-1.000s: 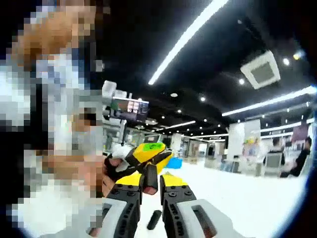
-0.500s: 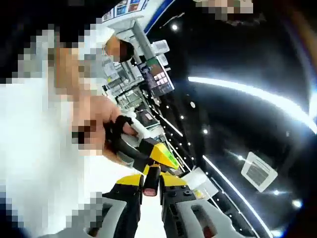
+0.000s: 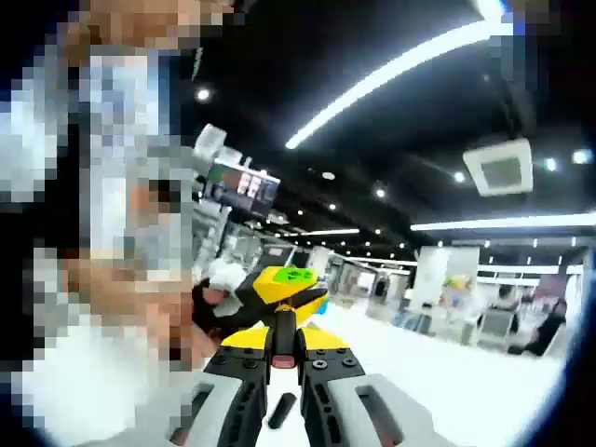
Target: Unscrew the lipstick cap, remove the lipstick, and put the cap back on the lipstick
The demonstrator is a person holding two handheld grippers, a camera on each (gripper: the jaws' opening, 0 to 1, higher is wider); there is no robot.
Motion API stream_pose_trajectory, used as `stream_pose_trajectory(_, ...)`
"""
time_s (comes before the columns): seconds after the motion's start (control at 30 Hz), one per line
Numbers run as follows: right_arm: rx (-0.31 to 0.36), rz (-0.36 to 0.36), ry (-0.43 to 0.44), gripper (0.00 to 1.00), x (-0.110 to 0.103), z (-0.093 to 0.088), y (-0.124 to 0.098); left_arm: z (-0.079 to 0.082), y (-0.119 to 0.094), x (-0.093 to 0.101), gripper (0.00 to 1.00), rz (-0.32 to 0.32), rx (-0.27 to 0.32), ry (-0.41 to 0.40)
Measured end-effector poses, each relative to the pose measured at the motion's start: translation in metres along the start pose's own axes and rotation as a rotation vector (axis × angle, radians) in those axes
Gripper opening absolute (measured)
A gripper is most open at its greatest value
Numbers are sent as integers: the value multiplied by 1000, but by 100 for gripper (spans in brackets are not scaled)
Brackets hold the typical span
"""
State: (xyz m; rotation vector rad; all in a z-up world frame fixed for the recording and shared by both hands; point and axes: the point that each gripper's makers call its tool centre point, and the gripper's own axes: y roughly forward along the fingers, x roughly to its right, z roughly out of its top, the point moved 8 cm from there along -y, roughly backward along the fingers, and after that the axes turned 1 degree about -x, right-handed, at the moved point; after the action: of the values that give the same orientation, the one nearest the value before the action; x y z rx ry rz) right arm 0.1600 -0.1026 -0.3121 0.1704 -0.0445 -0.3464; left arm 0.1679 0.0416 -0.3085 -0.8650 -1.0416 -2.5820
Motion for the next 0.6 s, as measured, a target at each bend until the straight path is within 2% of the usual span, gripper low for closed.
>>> stream_pose_trajectory(0.17, 83, 98, 497, 10, 8, -8, 0, 2, 1, 0, 9, -24, -8, 25)
stream_pose_trajectory(0.27, 130, 162, 720, 10, 9, -14, 1, 3, 2, 1, 9, -36, -13, 41)
stream_pose_trajectory(0.37, 192, 243, 991, 10, 9, -19, 2, 3, 4, 5, 9, -57, -15, 73)
stream_pose_trajectory(0.4, 204, 269, 1045, 10, 9, -20, 2, 3, 4, 6, 9, -67, -15, 80)
stream_pose_trajectory(0.47, 219, 264, 1040, 10, 10, -22, 3, 4, 5, 9, 9, -73, -18, 110)
stream_pose_trajectory(0.6, 221, 290, 1090, 10, 10, -22, 4, 5, 5, 9, 9, -85, -19, 117)
